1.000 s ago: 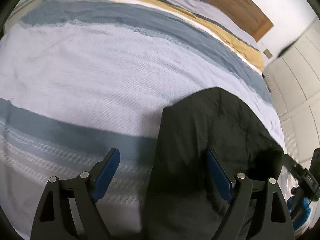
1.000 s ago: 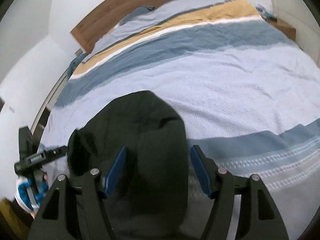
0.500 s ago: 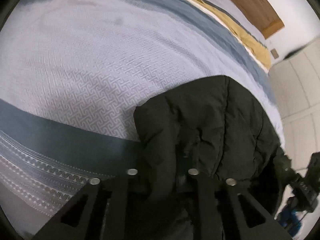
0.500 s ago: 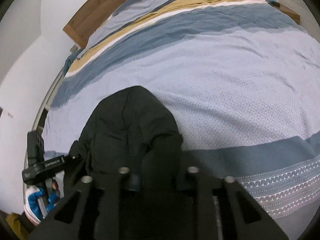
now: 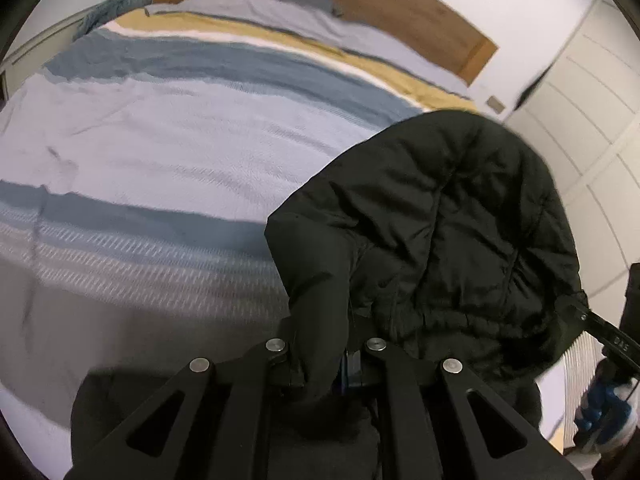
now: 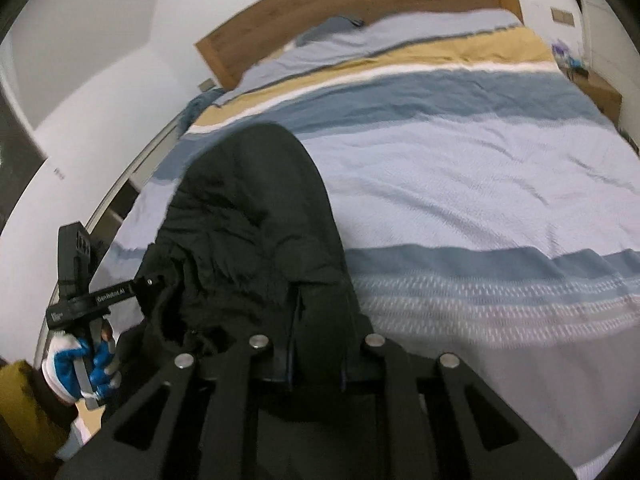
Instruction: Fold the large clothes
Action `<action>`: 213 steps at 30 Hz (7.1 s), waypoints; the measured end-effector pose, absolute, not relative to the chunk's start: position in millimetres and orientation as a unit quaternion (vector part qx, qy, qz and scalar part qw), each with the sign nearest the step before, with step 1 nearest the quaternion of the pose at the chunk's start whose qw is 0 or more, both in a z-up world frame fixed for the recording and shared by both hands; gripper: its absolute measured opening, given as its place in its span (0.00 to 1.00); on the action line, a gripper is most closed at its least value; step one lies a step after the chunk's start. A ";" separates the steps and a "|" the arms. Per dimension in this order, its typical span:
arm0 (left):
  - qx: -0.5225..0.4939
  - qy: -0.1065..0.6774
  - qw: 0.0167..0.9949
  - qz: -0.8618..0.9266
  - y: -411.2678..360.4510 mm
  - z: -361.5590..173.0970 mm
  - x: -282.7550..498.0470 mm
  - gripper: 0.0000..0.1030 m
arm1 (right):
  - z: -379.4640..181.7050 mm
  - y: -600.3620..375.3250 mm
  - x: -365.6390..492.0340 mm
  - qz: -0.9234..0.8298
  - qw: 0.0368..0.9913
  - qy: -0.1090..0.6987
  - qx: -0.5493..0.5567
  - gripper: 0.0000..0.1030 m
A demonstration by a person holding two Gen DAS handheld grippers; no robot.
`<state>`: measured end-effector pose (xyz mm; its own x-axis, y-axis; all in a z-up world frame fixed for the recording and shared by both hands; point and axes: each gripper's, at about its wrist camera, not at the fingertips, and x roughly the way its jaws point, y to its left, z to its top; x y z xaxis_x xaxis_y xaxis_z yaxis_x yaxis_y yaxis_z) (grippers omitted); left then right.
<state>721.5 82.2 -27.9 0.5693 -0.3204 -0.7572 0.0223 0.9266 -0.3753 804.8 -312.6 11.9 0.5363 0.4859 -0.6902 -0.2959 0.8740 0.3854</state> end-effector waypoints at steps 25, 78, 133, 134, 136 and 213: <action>-0.122 0.495 0.856 -0.086 74.0 -90.6 602.2 0.16 | -64.4 -332.7 684.2 0.184 0.859 0.463 0.117 0.15; -0.031 0.489 0.862 -0.131 -0.9 -92.9 560.7 0.66 | -73.3 -246.0 653.8 0.210 0.843 0.493 -0.055 0.45; -0.154 0.462 0.874 0.002 259.1 -81.6 126.4 0.97 | -44.4 -438.7 208.7 0.036 0.890 0.428 0.153 0.65; -0.165 0.466 0.869 -0.002 260.3 -89.3 127.6 0.97 | -51.0 -446.7 207.1 0.031 0.886 0.432 0.169 0.65; -0.188 0.476 0.859 -0.015 259.1 -108.6 129.0 0.97 | -62.9 -457.8 206.4 0.028 0.877 0.437 0.198 0.66; -0.317 0.431 0.840 -0.084 237.7 -60.0 621.3 0.16 | -44.3 -437.3 700.6 0.026 0.863 0.404 0.303 0.13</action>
